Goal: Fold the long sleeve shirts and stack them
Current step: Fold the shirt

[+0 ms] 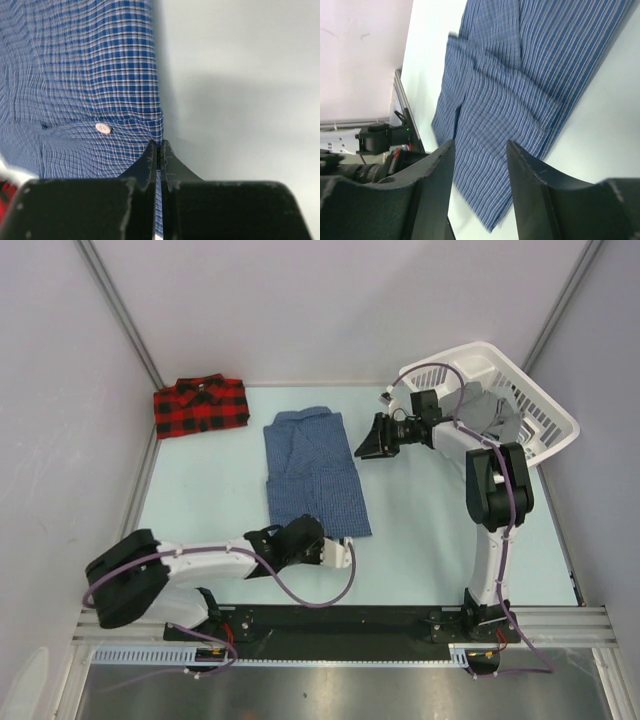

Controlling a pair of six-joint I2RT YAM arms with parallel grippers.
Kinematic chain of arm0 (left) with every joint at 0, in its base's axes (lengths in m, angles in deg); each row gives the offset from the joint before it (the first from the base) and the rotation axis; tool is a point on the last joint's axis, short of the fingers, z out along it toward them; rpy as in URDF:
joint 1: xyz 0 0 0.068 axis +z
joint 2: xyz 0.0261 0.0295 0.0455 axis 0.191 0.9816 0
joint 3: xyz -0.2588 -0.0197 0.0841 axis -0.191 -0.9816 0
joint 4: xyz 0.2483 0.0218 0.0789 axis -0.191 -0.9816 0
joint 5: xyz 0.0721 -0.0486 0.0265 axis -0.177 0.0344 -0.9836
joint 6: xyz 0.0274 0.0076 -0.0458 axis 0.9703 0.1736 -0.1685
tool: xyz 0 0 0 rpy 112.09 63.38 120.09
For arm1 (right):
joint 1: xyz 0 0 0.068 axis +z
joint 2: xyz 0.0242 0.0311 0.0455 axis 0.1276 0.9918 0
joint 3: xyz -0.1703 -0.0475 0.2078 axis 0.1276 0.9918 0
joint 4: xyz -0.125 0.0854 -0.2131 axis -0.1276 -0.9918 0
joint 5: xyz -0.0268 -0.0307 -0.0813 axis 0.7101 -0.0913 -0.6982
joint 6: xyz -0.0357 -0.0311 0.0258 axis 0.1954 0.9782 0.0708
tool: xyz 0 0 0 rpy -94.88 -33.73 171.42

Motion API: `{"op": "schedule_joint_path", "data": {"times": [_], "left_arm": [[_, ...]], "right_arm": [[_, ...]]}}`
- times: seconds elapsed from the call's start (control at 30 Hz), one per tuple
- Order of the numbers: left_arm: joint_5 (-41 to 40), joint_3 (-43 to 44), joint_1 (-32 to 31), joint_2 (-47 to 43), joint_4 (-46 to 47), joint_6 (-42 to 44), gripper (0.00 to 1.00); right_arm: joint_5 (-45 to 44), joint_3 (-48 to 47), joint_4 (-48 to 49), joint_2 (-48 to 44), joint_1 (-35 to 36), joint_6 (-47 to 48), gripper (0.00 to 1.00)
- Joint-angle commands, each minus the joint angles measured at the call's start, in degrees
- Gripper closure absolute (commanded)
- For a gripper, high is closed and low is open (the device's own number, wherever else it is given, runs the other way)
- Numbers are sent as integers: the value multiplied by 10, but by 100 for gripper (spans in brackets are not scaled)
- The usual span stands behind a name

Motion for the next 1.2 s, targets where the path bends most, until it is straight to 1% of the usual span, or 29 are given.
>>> {"op": "schedule_joint_path", "data": {"times": [0.0,0.03,0.1,0.13,0.2,0.23,0.3,0.33,0.37,0.4,0.43,0.47,0.5,0.53,0.57,0.6,0.63,0.67,0.7,0.73,0.77,0.8,0.9,0.93,1.0,1.03,1.1,1.13,1.17], "left_arm": [[137,83,-57,-94,-236,-92,100],[198,99,-59,-103,-300,-126,100],[237,141,-55,-111,-353,-144,100],[279,154,-47,-119,-395,-141,100],[307,192,-37,-130,-417,-142,100],[336,208,-16,-129,-442,-135,100],[363,261,14,-112,-467,-129,100],[378,280,57,-96,-497,-114,100],[409,318,78,-65,-510,-106,100],[419,338,101,-44,-522,-82,100],[428,357,141,-26,-549,-63,100],[441,395,162,12,-558,-47,100],[445,415,183,34,-565,-17,100],[449,436,222,55,-583,-1,100],[456,481,242,84,-594,14,100],[471,504,261,134,-606,43,100],[478,528,295,165,-629,57,100],[485,571,310,192,-637,66,100],[494,592,324,247,-643,81,100],[497,610,347,272,-652,87,100],[499,647,357,296,-652,91,100],[502,666,374,346,-654,98,100],[502,738,395,413,-664,110,95],[497,752,398,448,-658,110,88],[486,790,414,474,-631,93,81],[484,820,421,497,-621,83,70],[487,860,441,513,-605,41,60],[494,895,448,518,-604,28,50],[496,905,452,515,-604,14,46]], "right_arm": [[1,5,-50,-59,0,60,48],[1,5,-57,-68,0,75,48],[1,5,-79,-74,-1,86,47],[5,5,-85,-78,-1,96,47],[11,-1,-99,-80,-1,104,46],[12,-3,-103,-78,-1,108,45],[12,-21,-124,-73,-1,129,44],[11,-30,-132,-68,-1,134,44],[12,-37,-144,-59,-1,141,44],[15,-57,-150,-52,-2,144,43],[16,-67,-157,-46,-4,146,43],[17,-80,-173,-30,-3,147,42],[18,-108,-180,-22,-4,146,42],[21,-120,-188,-14,-3,160,41],[22,-137,-203,-3,-4,162,41],[25,-152,-211,13,-5,167,41],[25,-181,-218,24,-6,169,40],[24,-194,-229,34,-7,170,40],[25,-204,-234,51,-8,170,39],[26,-228,-239,58,-9,169,39],[26,-237,-246,67,-10,168,39],[27,-248,-250,81,-12,167,38],[27,-271,-261,99,-15,167,36],[28,-276,-265,108,-15,166,36],[29,-281,-269,113,-15,162,32],[30,-278,-270,113,-15,161,31],[30,-254,-269,106,-15,159,27],[33,-243,-264,97,-15,157,24],[42,-234,-262,92,-14,154,20]]}}
